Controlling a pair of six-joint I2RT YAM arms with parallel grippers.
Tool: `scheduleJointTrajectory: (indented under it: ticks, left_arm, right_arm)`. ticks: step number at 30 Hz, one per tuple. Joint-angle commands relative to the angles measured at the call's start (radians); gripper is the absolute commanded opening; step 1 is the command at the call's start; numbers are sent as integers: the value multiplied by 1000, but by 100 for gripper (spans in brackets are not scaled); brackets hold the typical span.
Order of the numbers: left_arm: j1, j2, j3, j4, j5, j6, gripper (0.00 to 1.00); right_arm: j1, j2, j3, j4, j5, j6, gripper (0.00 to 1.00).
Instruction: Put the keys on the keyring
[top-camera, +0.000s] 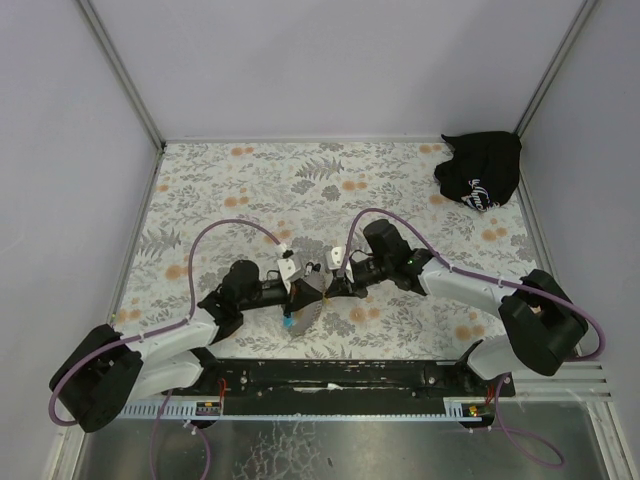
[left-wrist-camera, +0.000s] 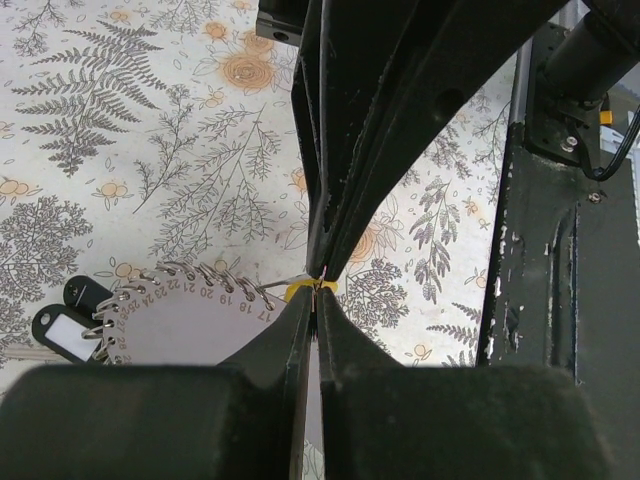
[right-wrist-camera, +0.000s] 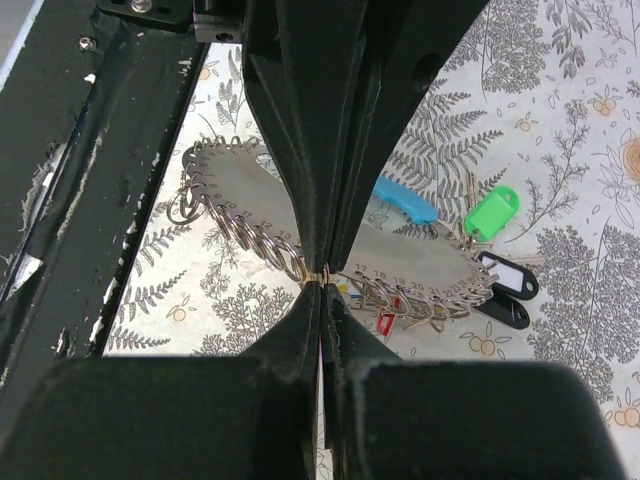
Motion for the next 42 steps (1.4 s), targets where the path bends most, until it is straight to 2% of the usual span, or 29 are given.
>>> scheduleJointTrajectory:
  ticks: [1,10,15,19,30,35,42]
  left_arm:
    - [-6,-38,-59,239,-72,-76,0]
    - [-7,-65,-141,365,-249,-197,0]
    - [-7,-81,-209,512,-350,-315,0]
    - [-7,-79,-209,532,-391,-351,0]
    - [-24,-34,-257,688,-579,-484,0]
    - [-45,59,-260,817,-588,-508,0]
    - [-46,57,-273,814,-586,-505,15]
  right_arm:
    - [6,8,25,40,-77,13,0]
    - [6,-44,-14,44,-35,6,0]
    - [8,-33,-6,27,-19,2,0]
    - [15,-41,-4,20,-7,-2,0]
    - [60,-68,13,-5,122,-15,0]
    - [66,-75,55,-52,158,-40,0]
    - [66,-134,102,-133,244,-85,0]
